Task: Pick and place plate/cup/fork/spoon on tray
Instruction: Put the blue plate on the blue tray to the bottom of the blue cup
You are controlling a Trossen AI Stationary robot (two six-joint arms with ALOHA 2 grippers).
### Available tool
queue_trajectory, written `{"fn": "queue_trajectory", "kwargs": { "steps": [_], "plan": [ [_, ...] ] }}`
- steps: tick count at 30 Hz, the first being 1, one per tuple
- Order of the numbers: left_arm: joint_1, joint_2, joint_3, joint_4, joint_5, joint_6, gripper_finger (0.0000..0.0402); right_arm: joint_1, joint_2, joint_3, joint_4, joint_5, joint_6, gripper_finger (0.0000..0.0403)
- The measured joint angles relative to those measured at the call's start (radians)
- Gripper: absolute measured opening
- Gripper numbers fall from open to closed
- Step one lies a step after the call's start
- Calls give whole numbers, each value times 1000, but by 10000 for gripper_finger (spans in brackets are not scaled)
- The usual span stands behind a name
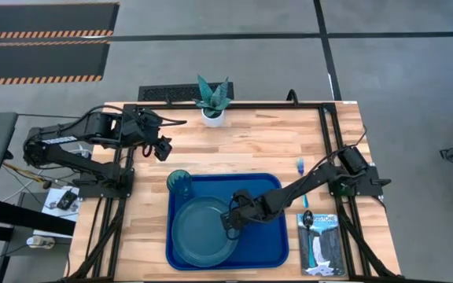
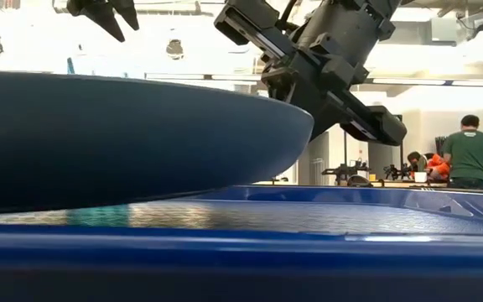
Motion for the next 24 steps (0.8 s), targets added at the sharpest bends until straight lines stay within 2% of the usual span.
{"fn": "queue_trajectory", "kwargs": {
  "steps": [6, 13, 24],
  "plan": [
    [0, 0, 0, 0, -1, 0, 261, 0, 0, 0, -1, -19, -2, 18],
    [0, 0, 0, 0, -1, 11, 261, -4, 0, 0, 0, -18, -1, 53],
    [0, 0, 0, 0, -1, 11, 261, -24, -1, 0, -16, -24, 4, 62]
  ]
}}
